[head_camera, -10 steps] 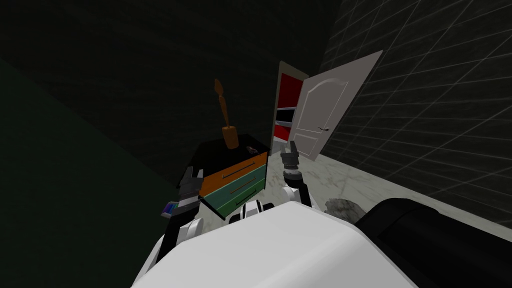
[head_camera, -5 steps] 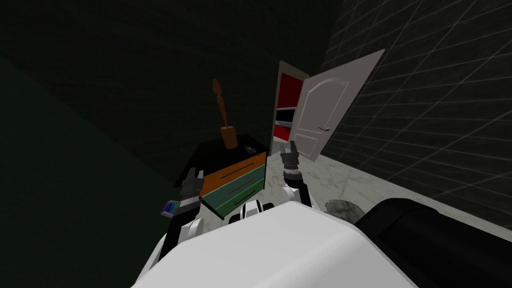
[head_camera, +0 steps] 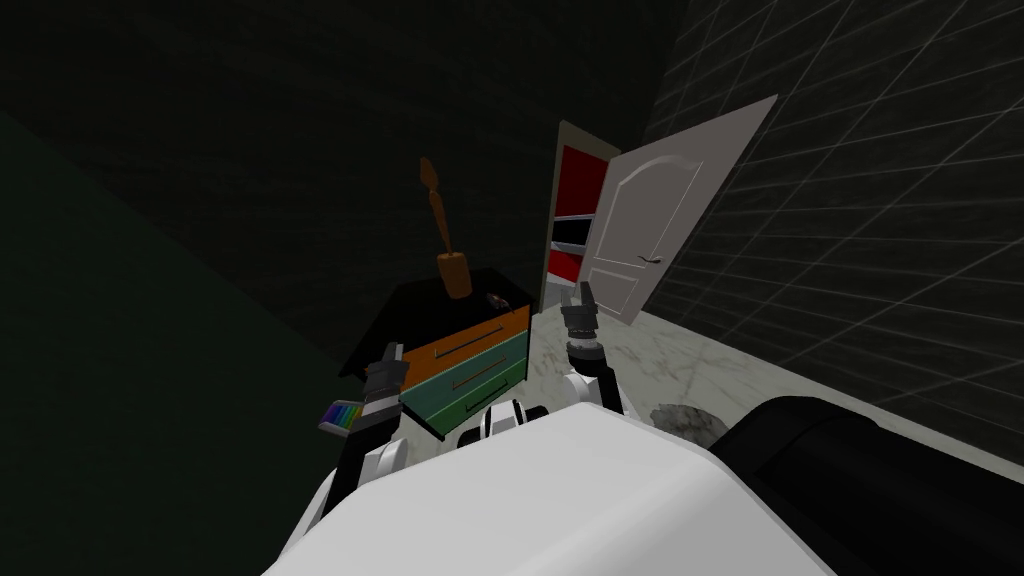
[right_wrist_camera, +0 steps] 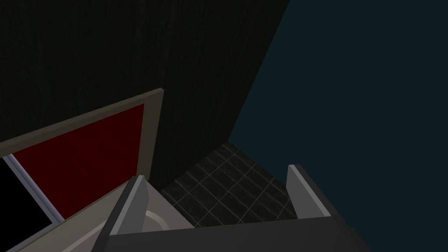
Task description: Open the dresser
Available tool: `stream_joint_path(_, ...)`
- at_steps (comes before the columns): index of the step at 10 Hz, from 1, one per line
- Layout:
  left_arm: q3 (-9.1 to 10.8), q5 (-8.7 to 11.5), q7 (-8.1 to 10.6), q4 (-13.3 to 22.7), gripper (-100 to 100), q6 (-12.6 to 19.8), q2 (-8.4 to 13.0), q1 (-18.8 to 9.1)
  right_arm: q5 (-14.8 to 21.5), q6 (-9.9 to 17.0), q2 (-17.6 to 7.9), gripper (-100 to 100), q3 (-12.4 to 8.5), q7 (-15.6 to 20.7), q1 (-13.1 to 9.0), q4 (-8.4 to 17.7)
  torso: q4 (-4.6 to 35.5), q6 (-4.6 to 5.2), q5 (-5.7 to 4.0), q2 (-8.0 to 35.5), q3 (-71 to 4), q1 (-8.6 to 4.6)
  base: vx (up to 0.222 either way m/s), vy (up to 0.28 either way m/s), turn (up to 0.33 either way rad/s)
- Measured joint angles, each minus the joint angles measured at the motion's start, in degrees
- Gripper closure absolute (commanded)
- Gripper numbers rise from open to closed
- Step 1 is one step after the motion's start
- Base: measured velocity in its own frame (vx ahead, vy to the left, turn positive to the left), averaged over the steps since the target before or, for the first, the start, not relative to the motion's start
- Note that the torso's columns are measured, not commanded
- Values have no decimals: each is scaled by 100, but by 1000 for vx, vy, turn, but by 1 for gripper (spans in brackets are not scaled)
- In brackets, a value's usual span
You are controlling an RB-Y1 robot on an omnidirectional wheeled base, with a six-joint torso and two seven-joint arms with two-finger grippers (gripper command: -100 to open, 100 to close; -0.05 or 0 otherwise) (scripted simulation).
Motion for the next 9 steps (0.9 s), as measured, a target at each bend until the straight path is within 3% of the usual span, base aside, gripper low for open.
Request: stream_joint_path(9,74,57,29,436,-100,-232,36,-25,0,0,-1,0,-1,0,0,0,-20,-1,24,0,4,22,4,-36,16)
